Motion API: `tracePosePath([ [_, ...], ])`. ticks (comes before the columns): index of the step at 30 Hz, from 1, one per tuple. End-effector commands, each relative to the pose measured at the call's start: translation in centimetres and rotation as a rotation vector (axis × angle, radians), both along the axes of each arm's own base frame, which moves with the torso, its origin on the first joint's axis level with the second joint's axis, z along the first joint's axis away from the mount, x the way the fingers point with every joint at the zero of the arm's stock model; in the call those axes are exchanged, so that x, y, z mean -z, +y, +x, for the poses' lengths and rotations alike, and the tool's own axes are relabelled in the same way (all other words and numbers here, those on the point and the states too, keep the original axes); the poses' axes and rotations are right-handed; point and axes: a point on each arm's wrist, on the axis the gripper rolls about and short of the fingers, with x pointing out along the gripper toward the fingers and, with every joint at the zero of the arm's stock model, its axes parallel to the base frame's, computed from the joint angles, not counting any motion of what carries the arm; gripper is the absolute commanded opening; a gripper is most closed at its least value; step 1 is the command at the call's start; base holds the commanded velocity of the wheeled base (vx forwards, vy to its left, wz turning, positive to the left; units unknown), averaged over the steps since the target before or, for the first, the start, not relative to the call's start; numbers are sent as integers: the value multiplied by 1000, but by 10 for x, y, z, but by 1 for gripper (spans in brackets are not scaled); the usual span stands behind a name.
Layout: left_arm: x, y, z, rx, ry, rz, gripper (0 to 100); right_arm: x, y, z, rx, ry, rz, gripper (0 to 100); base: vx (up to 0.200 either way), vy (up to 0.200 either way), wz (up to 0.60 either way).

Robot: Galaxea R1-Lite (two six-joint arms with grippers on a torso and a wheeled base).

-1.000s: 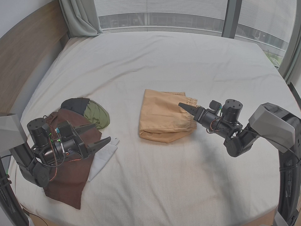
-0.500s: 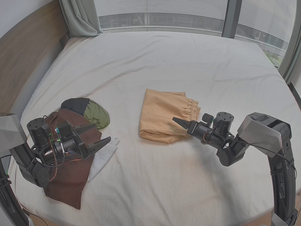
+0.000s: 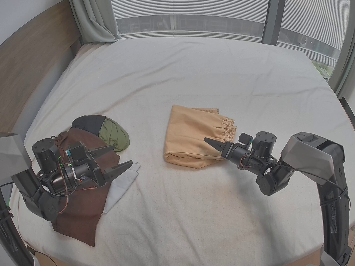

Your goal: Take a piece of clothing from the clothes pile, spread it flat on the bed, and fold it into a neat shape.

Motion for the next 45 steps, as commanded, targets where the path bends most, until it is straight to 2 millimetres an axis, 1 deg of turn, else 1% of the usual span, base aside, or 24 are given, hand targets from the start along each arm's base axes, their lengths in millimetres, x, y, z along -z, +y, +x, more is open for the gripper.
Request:
tracePosePath([
  [1, -17, -10, -9, 35, -13, -44, 100, -52, -4, -12, 2, -86, 30, 100, 0, 0, 0],
  [5, -28, -23, -19, 85, -14, -73, 100, -86, -9, -36, 0, -129, 27, 100, 0, 0, 0],
  [10, -36, -38, -34, 145, -25, -82, 100, -106, -16, -58, 1, -193, -31, 100, 0, 0, 0],
  [11, -42, -47, -43, 184, -45, -85, 100, -117, -21, -73, 3, -243, -84, 100, 0, 0, 0],
  [12, -42, -47, -43, 184, -45, -85, 100, -117, -21, -74, 3, -245, -88, 100, 0, 0, 0],
  [13, -43, -54, -51, 215, -48, -83, 100, -124, -26, -87, 9, -286, -138, 100, 0, 0, 0],
  [14, -43, -58, -57, 233, -42, -81, 100, -124, -26, -87, 9, -286, -138, 100, 0, 0, 0],
  [15, -43, -61, -60, 244, -41, -79, 100, -131, -31, -102, 31, -336, -198, 100, 0, 0, 0],
  [18, -42, -73, -76, 269, -51, -62, 100, -138, -41, -129, 49, -402, -289, 100, 0, 0, 0],
  [19, -39, -77, -85, 257, -59, -34, 100, -141, -47, -146, 49, -429, -330, 100, 0, 0, 0],
  [20, -38, -77, -86, 254, -61, -31, 100, -142, -48, -150, 49, -438, -338, 100, 0, 0, 0],
  [21, -34, -78, -97, 223, -76, 10, 100, -144, -56, -172, 52, -475, -379, 100, 0, 0, 0],
  [23, -39, -76, -118, 225, -83, 7, 100, -147, -67, -197, 80, -511, -412, 100, 0, 0, 0],
  [24, -47, -74, -132, 234, -92, -28, 100, -150, -73, -211, 99, -532, -417, 100, 0, 0, 0],
  [28, -78, -57, -165, 213, -199, -140, 100, -162, -96, -272, 145, -602, -392, 100, 0, 0, 0],
  [32, -97, -31, -187, 139, -323, -205, 100, -164, -117, -313, 230, -669, -386, 100, 0, 0, 0],
  [33, -98, -25, -190, 106, -337, -207, 100, -163, -122, -323, 251, -683, -387, 100, 0, 0, 0],
  [35, -96, -17, -193, 65, -339, -202, 100, -165, -125, -329, 272, -696, -383, 100, 0, 0, 0],
  [36, -93, -2, -196, -29, -342, -179, 100, -167, -132, -347, 317, -713, -388, 100, 0, 0, 0],
  [39, -94, 13, -207, -135, -362, -162, 100, -164, -139, -375, 361, -723, -386, 100, 0, 0, 0],
  [41, -94, 19, -219, -167, -372, -157, 100, -153, -141, -390, 366, -673, -406, 100, 0, 0, 0],
  [42, -94, 19, -219, -167, -372, -157, 100, -153, -141, -390, 366, -673, -406, 100, 0, 0, 0],
  [43, -89, 23, -232, -188, -348, -140, 100, -142, -143, -406, 373, -640, -416, 100, 0, 0, 0],
  [45, -82, 27, -245, -205, -324, -124, 100, -128, -145, -422, 395, -609, -425, 100, 0, 0, 0],
])
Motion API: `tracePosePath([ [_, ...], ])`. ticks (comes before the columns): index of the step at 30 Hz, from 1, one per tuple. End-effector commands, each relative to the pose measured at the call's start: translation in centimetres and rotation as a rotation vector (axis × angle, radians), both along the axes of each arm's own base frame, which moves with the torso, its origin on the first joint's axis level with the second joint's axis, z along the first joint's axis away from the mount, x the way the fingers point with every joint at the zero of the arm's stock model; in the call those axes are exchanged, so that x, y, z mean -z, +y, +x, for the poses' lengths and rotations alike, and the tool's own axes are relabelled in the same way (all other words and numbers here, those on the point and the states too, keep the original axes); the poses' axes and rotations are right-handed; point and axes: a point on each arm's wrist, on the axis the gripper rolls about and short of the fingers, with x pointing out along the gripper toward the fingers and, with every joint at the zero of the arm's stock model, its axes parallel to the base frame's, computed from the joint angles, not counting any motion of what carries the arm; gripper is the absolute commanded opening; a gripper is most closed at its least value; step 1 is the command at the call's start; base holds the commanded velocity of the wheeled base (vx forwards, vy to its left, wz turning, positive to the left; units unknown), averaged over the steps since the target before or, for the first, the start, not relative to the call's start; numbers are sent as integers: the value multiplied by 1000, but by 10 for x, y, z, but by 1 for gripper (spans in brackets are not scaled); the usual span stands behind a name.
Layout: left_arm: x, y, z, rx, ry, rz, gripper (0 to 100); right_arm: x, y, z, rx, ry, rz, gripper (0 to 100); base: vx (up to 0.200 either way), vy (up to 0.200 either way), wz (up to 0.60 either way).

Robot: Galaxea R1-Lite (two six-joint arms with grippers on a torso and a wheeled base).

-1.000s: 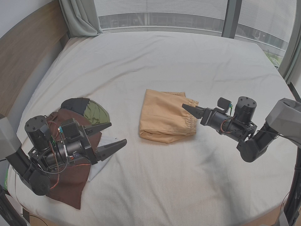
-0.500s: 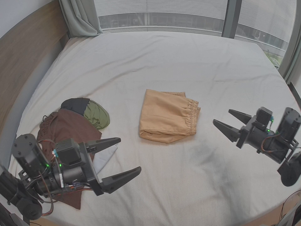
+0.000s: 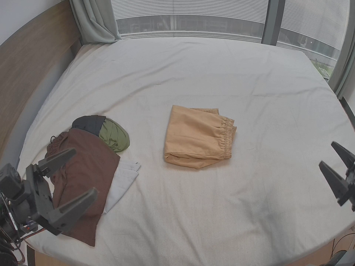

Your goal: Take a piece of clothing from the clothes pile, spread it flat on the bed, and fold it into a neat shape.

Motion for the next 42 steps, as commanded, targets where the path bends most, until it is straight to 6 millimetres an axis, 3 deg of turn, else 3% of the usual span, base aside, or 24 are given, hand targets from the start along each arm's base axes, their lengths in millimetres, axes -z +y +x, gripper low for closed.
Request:
tracePosePath([
  [1, 6, 40, -67, -215, -63, -21, 100, 36, -19, -92, 138, -69, 15, 100, 0, 0, 0],
  [5, 39, 50, -105, -261, 42, 13, 100, 74, -19, -120, 204, -28, 4, 100, 0, 0, 0],
  [7, 51, 52, -117, -277, 58, 23, 100, 87, -20, -120, 207, 63, -16, 100, 0, 0, 0],
  [10, 66, 54, -129, -319, 70, 27, 100, 91, -21, -120, 258, 91, -45, 100, 0, 0, 0],
  [11, 76, 54, -134, -350, 82, 45, 100, 91, -22, -119, 346, 92, -51, 100, 0, 0, 0],
  [15, 79, 55, -132, -430, 115, 70, 100, 91, -28, -120, 593, 101, -125, 100, 0, 0, 0],
  [18, 96, 53, -137, -547, 203, 109, 100, 91, -28, -120, 621, 117, -84, 100, 0, 0, 0],
  [23, 92, 54, -136, -571, 148, 115, 100, 95, -28, -119, 599, 150, -40, 100, 0, 0, 0],
  [30, 99, 60, -135, -829, 213, 153, 100, 97, -27, -118, 547, 154, -67, 100, 0, 0, 0],
  [42, 100, 59, -137, -789, 187, 149, 100, 97, -26, -119, 518, 149, -72, 100, 0, 0, 0],
])
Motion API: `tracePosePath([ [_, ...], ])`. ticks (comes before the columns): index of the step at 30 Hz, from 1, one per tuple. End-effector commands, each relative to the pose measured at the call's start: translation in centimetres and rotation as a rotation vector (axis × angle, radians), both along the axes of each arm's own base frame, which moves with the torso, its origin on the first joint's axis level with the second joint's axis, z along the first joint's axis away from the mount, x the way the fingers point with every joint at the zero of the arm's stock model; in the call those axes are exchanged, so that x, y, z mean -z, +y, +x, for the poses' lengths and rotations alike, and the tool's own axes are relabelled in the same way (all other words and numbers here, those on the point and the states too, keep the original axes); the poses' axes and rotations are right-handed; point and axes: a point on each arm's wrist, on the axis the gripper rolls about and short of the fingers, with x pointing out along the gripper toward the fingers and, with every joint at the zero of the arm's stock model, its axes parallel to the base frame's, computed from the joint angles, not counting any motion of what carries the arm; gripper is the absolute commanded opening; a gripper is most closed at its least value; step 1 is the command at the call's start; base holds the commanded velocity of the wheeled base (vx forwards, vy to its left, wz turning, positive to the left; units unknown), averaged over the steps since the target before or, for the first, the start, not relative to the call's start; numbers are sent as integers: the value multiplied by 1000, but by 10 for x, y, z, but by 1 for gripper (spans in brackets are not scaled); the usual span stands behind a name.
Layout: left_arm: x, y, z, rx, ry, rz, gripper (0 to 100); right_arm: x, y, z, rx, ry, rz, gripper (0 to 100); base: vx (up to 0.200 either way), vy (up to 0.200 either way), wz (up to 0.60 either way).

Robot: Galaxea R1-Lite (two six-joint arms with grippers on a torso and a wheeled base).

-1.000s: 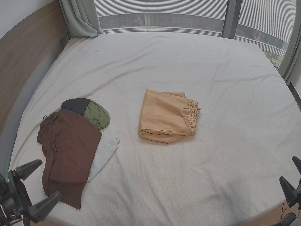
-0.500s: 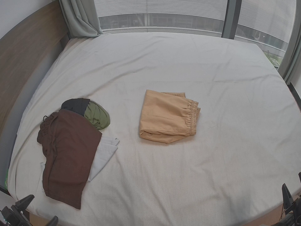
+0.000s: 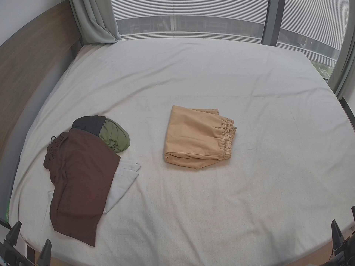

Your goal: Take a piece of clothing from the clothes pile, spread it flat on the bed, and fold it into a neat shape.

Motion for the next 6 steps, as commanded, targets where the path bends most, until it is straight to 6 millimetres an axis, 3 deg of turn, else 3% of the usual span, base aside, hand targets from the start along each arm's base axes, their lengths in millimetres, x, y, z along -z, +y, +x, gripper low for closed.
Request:
tracePosePath([
  [1, 5, 0, 0, 0, 0, 0, 100, 5, 0, 0, 0, 3, 0, 100, 0, 0, 0],
  [6, 5, 0, 0, 0, 0, 0, 100, 5, 0, 0, 3, 3, 0, 100, 0, 0, 0],
])
